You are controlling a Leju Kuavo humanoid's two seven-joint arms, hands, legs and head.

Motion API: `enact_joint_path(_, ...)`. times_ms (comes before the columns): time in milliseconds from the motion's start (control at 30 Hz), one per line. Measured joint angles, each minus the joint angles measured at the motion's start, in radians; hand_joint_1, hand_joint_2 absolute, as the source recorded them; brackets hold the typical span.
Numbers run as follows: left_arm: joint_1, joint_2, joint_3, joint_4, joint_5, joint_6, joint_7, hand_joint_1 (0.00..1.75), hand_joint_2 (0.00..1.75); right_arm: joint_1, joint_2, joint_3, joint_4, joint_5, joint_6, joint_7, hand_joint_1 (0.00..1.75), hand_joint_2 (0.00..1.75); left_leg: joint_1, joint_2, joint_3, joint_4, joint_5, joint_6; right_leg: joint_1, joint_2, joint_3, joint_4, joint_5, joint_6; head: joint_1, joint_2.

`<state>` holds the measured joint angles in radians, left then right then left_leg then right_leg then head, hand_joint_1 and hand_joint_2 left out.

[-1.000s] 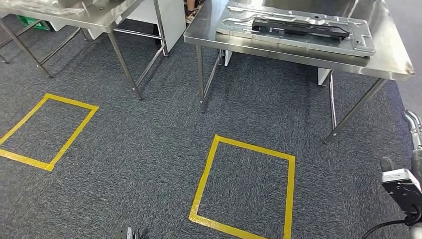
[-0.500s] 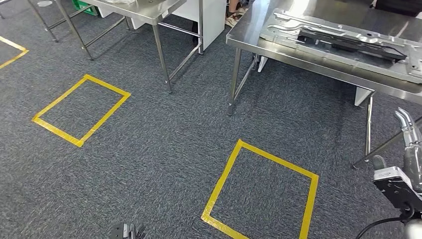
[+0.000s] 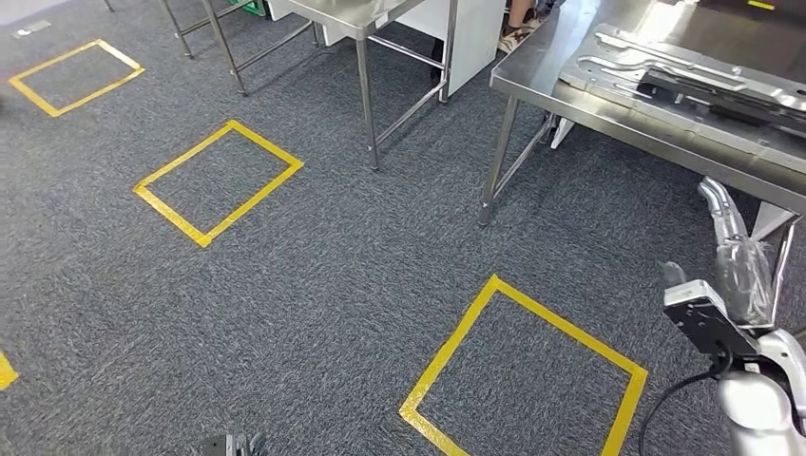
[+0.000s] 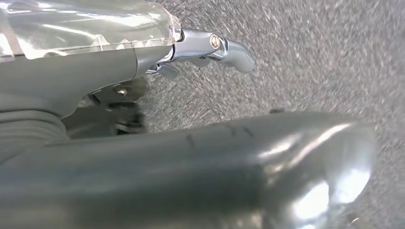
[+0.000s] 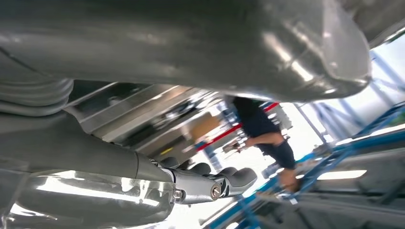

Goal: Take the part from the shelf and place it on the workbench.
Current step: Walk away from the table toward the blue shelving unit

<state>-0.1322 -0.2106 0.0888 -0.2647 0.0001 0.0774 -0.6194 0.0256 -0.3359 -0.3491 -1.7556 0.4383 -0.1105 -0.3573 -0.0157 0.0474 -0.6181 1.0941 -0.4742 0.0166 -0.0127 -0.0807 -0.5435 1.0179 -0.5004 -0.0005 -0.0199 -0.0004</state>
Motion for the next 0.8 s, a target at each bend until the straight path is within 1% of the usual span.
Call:
enact_joint_path(33,-0.001,0.002,0.000,0.000,0.004,0.000,-0.002,0.00,0.00,-0.024,-0.003,0.022,0.016,0.005,-0.004,0.001,0.00,0.00,-0.005,0.020,0.025,-0.051,0.015,0.007,0.003,-0.010,0.001,0.000,-0.001,0.003,0.000,0.000)
enact_joint_path(67,-0.001,0.004,0.001,0.000,0.008,0.000,-0.004,0.00,0.00,-0.044,-0.004,0.044,0.030,0.011,-0.008,0.002,0.00,0.00,-0.010,0.032,0.035,-0.076,0.019,0.012,0.005,-0.021,0.001,0.001,-0.002,0.006,0.000,0.000)
enact_joint_path(100,0.000,0.006,0.003,0.000,0.011,0.000,-0.005,0.00,0.00,-0.062,-0.005,0.065,0.043,0.019,-0.012,0.004,0.00,0.00,-0.013,0.026,0.033,-0.080,0.019,0.014,0.007,-0.032,0.002,0.000,-0.003,0.010,0.000,0.000)
enact_joint_path(133,0.001,0.009,0.005,0.000,0.014,0.000,-0.007,0.00,0.00,-0.079,-0.005,0.086,0.054,0.026,-0.015,0.006,0.00,0.00,-0.012,0.012,0.033,-0.084,0.023,0.017,0.008,-0.044,0.004,-0.002,-0.003,0.015,0.000,0.000)
enact_joint_path(167,0.004,0.012,0.007,0.000,0.019,0.001,-0.009,0.00,0.00,-0.094,-0.005,0.107,0.063,0.033,-0.019,0.007,0.00,0.00,-0.010,-0.001,0.034,-0.090,0.029,0.020,0.006,-0.042,0.005,0.000,-0.006,0.020,0.000,0.000)
enact_joint_path(200,0.006,0.015,0.011,0.000,0.026,0.002,-0.012,0.00,0.00,-0.110,-0.004,0.126,0.072,0.042,-0.023,0.008,0.00,0.00,-0.007,-0.014,0.036,-0.097,0.034,0.025,0.003,-0.024,0.001,0.013,-0.018,0.025,0.000,0.000)
enact_joint_path(233,0.007,0.019,0.016,0.000,0.035,0.004,-0.017,0.00,0.00,-0.130,-0.001,0.148,0.084,0.056,-0.029,0.009,0.00,0.00,-0.003,-0.026,0.038,-0.103,0.040,0.028,0.001,0.003,-0.012,0.043,-0.039,0.029,0.000,0.000)
enact_joint_path(267,0.009,0.025,0.023,0.000,0.046,0.005,-0.022,0.00,0.00,-0.154,0.006,0.171,0.100,0.075,-0.037,0.012,0.00,0.00,0.000,-0.037,0.039,-0.106,0.043,0.029,-0.002,0.037,-0.037,0.096,-0.069,0.032,0.000,0.000)
enact_joint_path(300,0.012,0.032,0.032,0.000,0.060,0.006,-0.027,0.00,0.00,-0.181,0.020,0.198,0.120,0.101,-0.047,0.018,0.00,0.00,0.000,-0.046,0.038,-0.107,0.045,0.031,-0.003,0.060,-0.070,0.161,-0.100,0.034,0.001,0.000)
enact_joint_path(333,0.017,0.040,0.043,0.000,0.074,0.006,-0.032,0.00,0.00,-0.213,0.041,0.231,0.142,0.130,-0.057,0.029,0.00,0.00,0.001,-0.055,0.037,-0.106,0.045,0.030,-0.004,0.070,-0.103,0.223,-0.122,0.035,0.001,0.000)
enact_joint_path(367,0.023,0.049,0.055,0.000,0.090,0.007,-0.036,0.00,0.00,-0.249,0.069,0.270,0.165,0.161,-0.065,0.044,0.00,0.00,0.001,-0.064,0.036,-0.105,0.045,0.029,-0.005,0.074,-0.126,0.262,-0.127,0.036,0.001,0.000)
enact_joint_path(400,0.029,0.058,0.070,0.000,0.107,0.009,-0.039,0.00,0.00,-0.288,0.102,0.313,0.188,0.189,-0.071,0.062,0.00,0.00,0.001,-0.074,0.036,-0.102,0.045,0.027,-0.007,0.075,-0.133,0.266,-0.111,0.037,0.001,0.000)
enact_joint_path(433,0.035,0.066,0.087,0.000,0.122,0.012,-0.043,0.00,0.00,-0.332,0.137,0.358,0.213,0.213,-0.074,0.084,0.00,0.00,0.002,-0.085,0.036,-0.098,0.044,0.024,-0.010,0.079,-0.120,0.230,-0.076,0.037,0.001,0.000)
enact_joint_path(467,0.041,0.074,0.106,0.000,0.135,0.015,-0.046,0.00,0.00,-0.379,0.172,0.401,0.237,0.232,-0.075,0.106,0.00,0.00,0.002,-0.096,0.035,-0.092,0.042,0.020,-0.016,0.090,-0.094,0.167,-0.035,0.037,0.001,0.000)
enact_joint_path(500,0.046,0.080,0.125,0.000,0.143,0.017,-0.049,0.00,0.00,-0.424,0.204,0.441,0.262,0.245,-0.075,0.125,0.00,0.00,0.003,-0.107,0.031,-0.086,0.040,0.014,-0.021,0.120,-0.068,0.109,-0.007,0.037,0.001,0.000)
enact_joint_path(533,0.049,0.085,0.142,0.000,0.148,0.018,-0.052,0.00,0.00,-0.463,0.231,0.475,0.283,0.254,-0.076,0.140,0.00,0.00,0.005,-0.119,0.024,-0.077,0.039,0.007,-0.026,0.151,-0.049,0.061,0.008,0.036,0.000,0.000)
enact_joint_path(567,0.051,0.089,0.156,0.000,0.149,0.018,-0.055,0.00,0.00,-0.489,0.250,0.501,0.299,0.259,-0.077,0.148,0.00,0.00,0.008,-0.134,0.015,-0.072,0.041,0.000,-0.027,0.174,-0.040,0.036,0.009,0.033,0.000,0.000)
enact_joint_path(600,0.054,0.091,0.167,0.000,0.149,0.019,-0.057,0.00,0.00,-0.505,0.263,0.518,0.311,0.261,-0.077,0.153,0.00,0.00,0.012,-0.151,0.006,-0.070,0.044,-0.008,-0.025,0.184,-0.038,0.032,0.003,0.029,-0.001,0.000)
enact_joint_path(633,0.059,0.094,0.175,0.000,0.149,0.019,-0.059,0.00,0.00,-0.517,0.276,0.531,0.320,0.262,-0.078,0.156,0.00,0.00,0.017,-0.169,-0.001,-0.069,0.048,-0.017,-0.021,0.172,-0.037,0.027,0.002,0.022,-0.001,0.000)
enact_joint_path(667,0.066,0.097,0.184,0.000,0.149,0.022,-0.060,0.00,0.00,-0.532,0.289,0.541,0.329,0.261,-0.075,0.156,0.00,0.00,0.021,-0.177,-0.006,-0.070,0.050,-0.024,-0.019,0.155,-0.035,0.025,0.004,0.013,-0.001,0.000)
enact_joint_path(700,0.075,0.100,0.194,0.001,0.152,0.026,-0.061,0.00,0.00,-0.550,0.303,0.552,0.336,0.258,-0.067,0.153,0.00,0.00,0.021,-0.167,-0.014,-0.062,0.045,-0.030,-0.019,0.141,-0.033,0.021,0.006,0.004,-0.001,0.000)
enact_joint_path(733,0.081,0.102,0.206,0.001,0.157,0.034,-0.062,0.00,0.00,-0.572,0.319,0.564,0.344,0.255,-0.056,0.146,0.00,0.00,0.020,-0.144,-0.028,-0.036,0.030,-0.036,-0.020,0.128,-0.030,0.017,0.008,-0.004,-0.002,0.000)
enact_joint_path(767,0.084,0.104,0.219,0.001,0.166,0.046,-0.063,0.00,0.00,-0.595,0.335,0.576,0.352,0.250,-0.039,0.138,0.00,0.00,0.020,-0.112,-0.052,0.011,0.007,-0.039,-0.019,0.115,-0.027,0.014,0.009,-0.011,-0.002,0.000)
enact_joint_path(800,0.086,0.103,0.233,0.001,0.176,0.060,-0.066,0.00,0.00,-0.618,0.354,0.589,0.366,0.244,-0.019,0.130,0.00,0.00,0.020,-0.083,-0.085,0.078,-0.022,-0.043,-0.016,0.102,-0.026,0.013,0.008,-0.015,-0.002,0.000)
